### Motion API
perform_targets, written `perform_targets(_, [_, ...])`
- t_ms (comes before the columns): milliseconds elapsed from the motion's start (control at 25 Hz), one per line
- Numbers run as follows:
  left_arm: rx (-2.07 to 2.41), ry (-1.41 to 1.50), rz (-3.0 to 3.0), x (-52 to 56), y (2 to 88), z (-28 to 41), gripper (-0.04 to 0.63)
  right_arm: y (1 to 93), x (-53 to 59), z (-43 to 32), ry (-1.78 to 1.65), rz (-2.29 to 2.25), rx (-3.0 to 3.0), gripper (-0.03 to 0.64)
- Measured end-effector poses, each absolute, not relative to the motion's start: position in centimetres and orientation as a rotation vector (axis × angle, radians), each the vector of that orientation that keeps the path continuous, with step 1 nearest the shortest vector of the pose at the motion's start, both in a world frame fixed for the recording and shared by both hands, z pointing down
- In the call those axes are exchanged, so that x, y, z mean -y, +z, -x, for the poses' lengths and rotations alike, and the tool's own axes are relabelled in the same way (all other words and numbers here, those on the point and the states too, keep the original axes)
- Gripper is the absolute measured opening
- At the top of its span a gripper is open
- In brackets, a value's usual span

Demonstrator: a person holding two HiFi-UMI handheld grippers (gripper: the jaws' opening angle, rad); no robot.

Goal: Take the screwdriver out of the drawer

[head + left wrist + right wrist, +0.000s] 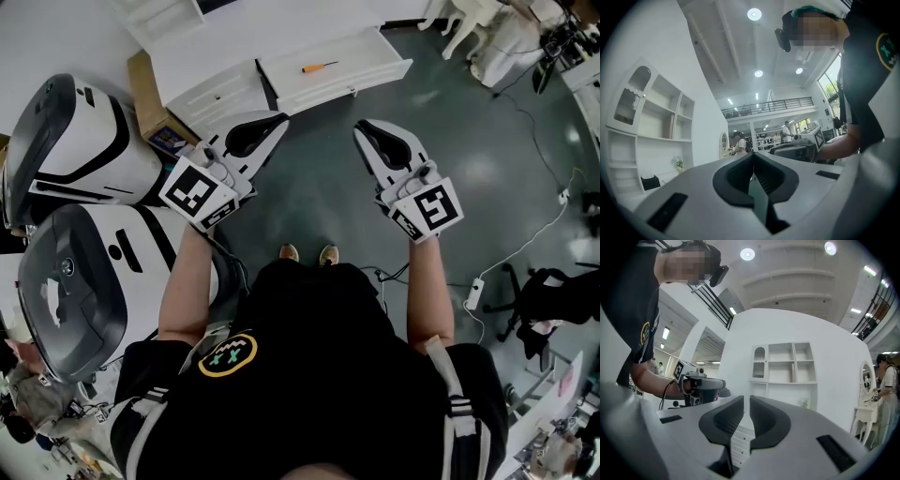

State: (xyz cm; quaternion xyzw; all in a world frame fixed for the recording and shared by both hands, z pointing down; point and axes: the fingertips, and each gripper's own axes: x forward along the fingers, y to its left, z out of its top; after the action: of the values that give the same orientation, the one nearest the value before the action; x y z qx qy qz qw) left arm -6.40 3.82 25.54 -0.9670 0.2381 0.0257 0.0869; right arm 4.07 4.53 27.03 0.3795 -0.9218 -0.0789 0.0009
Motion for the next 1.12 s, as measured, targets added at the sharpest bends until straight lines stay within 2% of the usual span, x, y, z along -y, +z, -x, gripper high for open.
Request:
perform_targets(160, [-0.711,0.075,2.883,-3.5,25.6,6.6,0.020,27.1,-4.4,-4.0,-0.245,-1.187,2.900,0.108])
perform_targets(360, [-0.709,0.077,2.886,-3.3,25.8,6.5,0.020,27.2,-4.3,-4.0,-0.244,-1.174,2.904,0.140])
perform_targets(840, [-0.710,0.075,2.890,-2.8,25.9,6.7,0.020,27.4,-4.5,-3.0,-0.241,-1.107,2.928,0.324])
perform_targets(1000, [-0.709,0.072,2.893,-2.7,26.0,6.7,0.020,27.5,-4.4,-2.7,-0.230,-1.092,2.934,0.407])
perform_targets(1120, [-0.709,0.075,2.893,-2.8,26.0,6.8,0.020,27.7,-4.5,-2.6,-0.223,-1.078,2.933,0.434])
